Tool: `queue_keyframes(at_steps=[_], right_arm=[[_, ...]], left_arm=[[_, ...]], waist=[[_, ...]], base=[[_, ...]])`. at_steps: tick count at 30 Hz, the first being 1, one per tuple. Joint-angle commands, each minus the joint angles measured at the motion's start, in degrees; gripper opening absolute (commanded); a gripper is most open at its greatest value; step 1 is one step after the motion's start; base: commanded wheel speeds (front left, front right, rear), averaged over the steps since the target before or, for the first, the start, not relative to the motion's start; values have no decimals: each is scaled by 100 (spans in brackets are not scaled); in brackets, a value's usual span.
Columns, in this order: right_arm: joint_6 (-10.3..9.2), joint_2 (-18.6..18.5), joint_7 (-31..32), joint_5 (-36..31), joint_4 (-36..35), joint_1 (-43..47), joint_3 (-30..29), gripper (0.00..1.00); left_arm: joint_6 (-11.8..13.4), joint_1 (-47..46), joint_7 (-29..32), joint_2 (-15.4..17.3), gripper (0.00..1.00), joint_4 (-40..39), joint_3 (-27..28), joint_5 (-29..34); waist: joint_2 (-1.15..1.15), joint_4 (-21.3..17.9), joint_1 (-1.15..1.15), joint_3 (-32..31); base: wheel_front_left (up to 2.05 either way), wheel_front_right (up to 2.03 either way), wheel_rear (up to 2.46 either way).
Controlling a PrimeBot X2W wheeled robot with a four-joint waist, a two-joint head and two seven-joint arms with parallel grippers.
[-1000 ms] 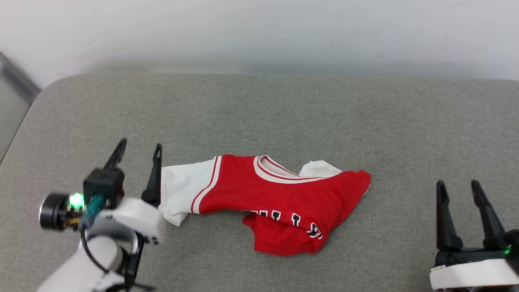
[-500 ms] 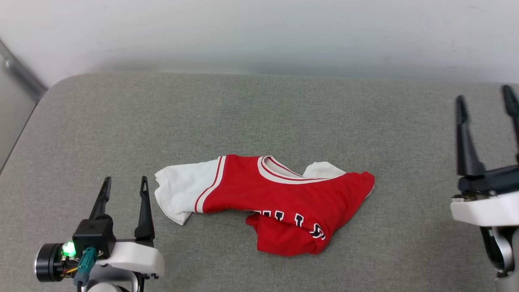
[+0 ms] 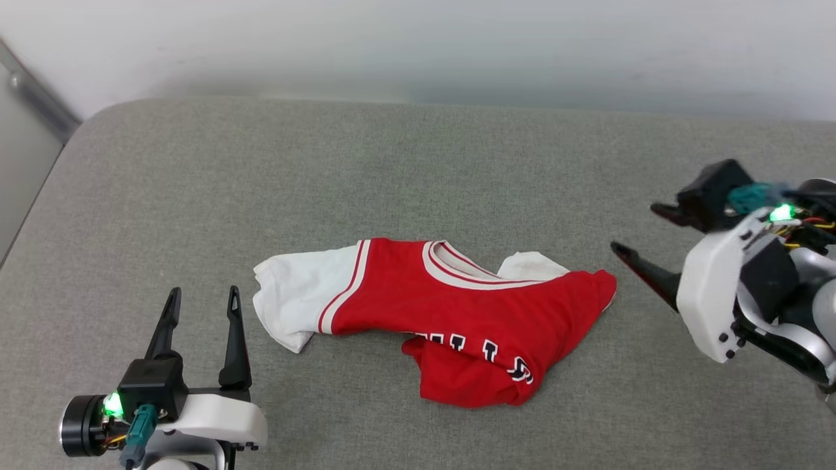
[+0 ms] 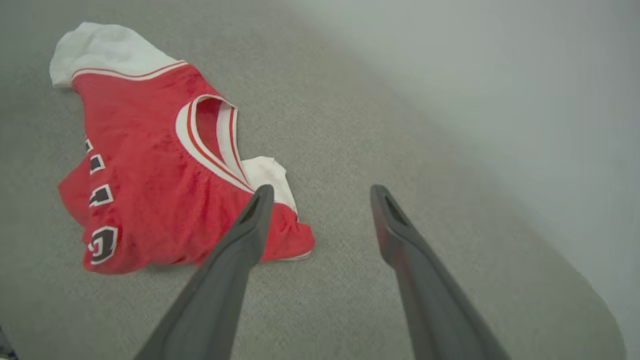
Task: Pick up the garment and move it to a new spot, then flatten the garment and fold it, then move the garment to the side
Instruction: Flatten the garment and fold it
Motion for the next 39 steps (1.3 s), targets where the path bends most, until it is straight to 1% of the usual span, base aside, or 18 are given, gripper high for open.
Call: queue_keyframes(at_steps=[1, 2, 3, 7, 8, 9, 12, 13, 14, 16, 17, 21, 22, 23, 27, 32, 36, 39], right_arm=[[-4, -190, 600, 300, 66, -365, 433, 100], [-4, -259, 882, 420, 101, -536, 674, 100], [-4, -259, 882, 420, 101, -536, 674, 100], [-4, -439, 1760, 817, 348, -1237, 1653, 100], [-4, -447, 1980, 910, 536, -1575, 2124, 100], [-4, -436, 2028, 920, 636, -1726, 2340, 100], [-4, -392, 2054, 922, 998, -2150, 2939, 100], [-3, -239, 1930, 1031, 1424, -2433, 3433, 100], [-4, -195, 1866, 1064, 1554, -2503, 3598, 100], [-3, -108, 1692, 1160, 1789, -2583, 3834, 100], [-3, -108, 1692, 1160, 1789, -2583, 3834, 100], [-2, 112, 1348, 1333, 2096, -2422, 4201, 100], [-2, 146, 1263, 1337, 2101, -2380, 4260, 56], [-2, 172, 1154, 1384, 2076, -2342, 4285, 0], [-1, 54, 562, 1496, 1938, -2470, 4255, 0], [-4, -389, -193, 1584, 1551, -2687, 4229, 0], [-4, -997, -487, 1826, 955, -2468, 4079, 0], [-4, -1594, -460, 2043, 459, -2142, 3882, 0]], left_arm=[[-101, -53, -13, -98, 100, -34, 97, 105], [-141, -78, -13, -141, 100, -36, 143, 143], [-141, -78, -13, -141, 100, -36, 143, 143], [-317, -210, -14, -305, 100, -58, 295, 297], [-404, -282, -14, -377, 100, -82, 357, 370], [-436, -318, -14, -417, 100, -91, 396, 391], [-554, -429, -14, -550, 100, -140, 482, 475], [-658, -536, -14, -649, 100, -173, 552, 547], [-697, -577, -14, -678, 100, -182, 575, 568], [-755, -643, -14, -720, 100, -188, 632, 609], [-755, -643, -14, -720, 100, -188, 632, 609], [-852, -700, -14, -809, 100, -145, 736, 679], [-862, -697, -14, -828, 100, -133, 748, 694], [-889, -693, -14, -839, 100, -112, 772, 720], [-946, -598, -14, -879, 100, -40, 883, 779], [-992, -410, -14, -939, 100, -14, 880, 865], [-1014, -240, -14, -979, 100, 10, 876, 901], [-1014, -117, -14, -995, 100, 17, 888, 916]], waist=[[0, 25, 0, 130], [0, 41, 0, 179], [0, 41, 0, 179], [0, 119, 0, 407], [0, 168, 0, 527], [0, 193, 0, 593], [0, 283, 0, 821], [0, 352, 0, 1059], [0, 372, 0, 1125], [0, 400, 0, 1243], [0, 400, 0, 1243], [0, 395, 0, 1328], [0, 379, 0, 1317], [0, 355, 0, 1291], [0, 205, 0, 1076], [0, 39, 0, 688], [0, -59, 0, 431], [0, -113, 0, 284]], base=[[0, 0, 0], [0, 0, 0], [0, 0, 0], [0, 0, 0], [0, 0, 0], [0, 0, 0], [0, 0, 0], [0, 0, 0], [0, 0, 0], [0, 0, 0], [0, 0, 0], [0, 0, 0], [0, 0, 0], [0, 0, 0], [0, 0, 0], [0, 0, 0], [0, 0, 0], [0, 0, 0]])
